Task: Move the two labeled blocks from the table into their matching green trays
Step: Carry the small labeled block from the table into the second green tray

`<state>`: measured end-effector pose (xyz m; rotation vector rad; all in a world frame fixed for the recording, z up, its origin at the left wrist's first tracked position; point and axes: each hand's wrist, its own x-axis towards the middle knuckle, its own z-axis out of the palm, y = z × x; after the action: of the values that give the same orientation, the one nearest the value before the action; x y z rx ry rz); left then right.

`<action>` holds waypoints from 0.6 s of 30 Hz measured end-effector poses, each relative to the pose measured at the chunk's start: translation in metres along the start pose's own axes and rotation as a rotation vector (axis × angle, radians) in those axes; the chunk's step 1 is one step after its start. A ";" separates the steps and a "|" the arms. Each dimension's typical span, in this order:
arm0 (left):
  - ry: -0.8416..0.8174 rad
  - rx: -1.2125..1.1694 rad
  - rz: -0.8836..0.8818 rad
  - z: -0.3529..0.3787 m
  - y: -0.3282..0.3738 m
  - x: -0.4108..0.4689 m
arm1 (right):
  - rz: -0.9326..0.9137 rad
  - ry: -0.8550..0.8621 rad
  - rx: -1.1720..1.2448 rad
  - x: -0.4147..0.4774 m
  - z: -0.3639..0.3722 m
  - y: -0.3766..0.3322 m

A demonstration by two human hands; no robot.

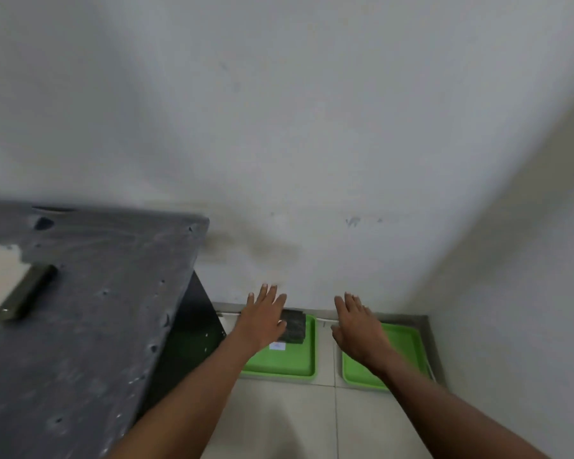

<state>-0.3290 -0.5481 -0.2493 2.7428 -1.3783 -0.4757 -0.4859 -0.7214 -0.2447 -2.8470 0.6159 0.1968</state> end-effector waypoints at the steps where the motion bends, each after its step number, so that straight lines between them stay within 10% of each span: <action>1: 0.007 -0.019 -0.017 -0.027 0.009 -0.015 | -0.004 0.008 0.003 -0.010 -0.031 -0.006; 18: 0.086 -0.029 -0.106 -0.204 -0.022 -0.180 | -0.108 0.105 -0.001 -0.090 -0.209 -0.165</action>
<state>-0.3546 -0.4144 -0.0127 2.7876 -1.2027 -0.3744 -0.4797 -0.5901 0.0038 -2.8963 0.4796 0.0293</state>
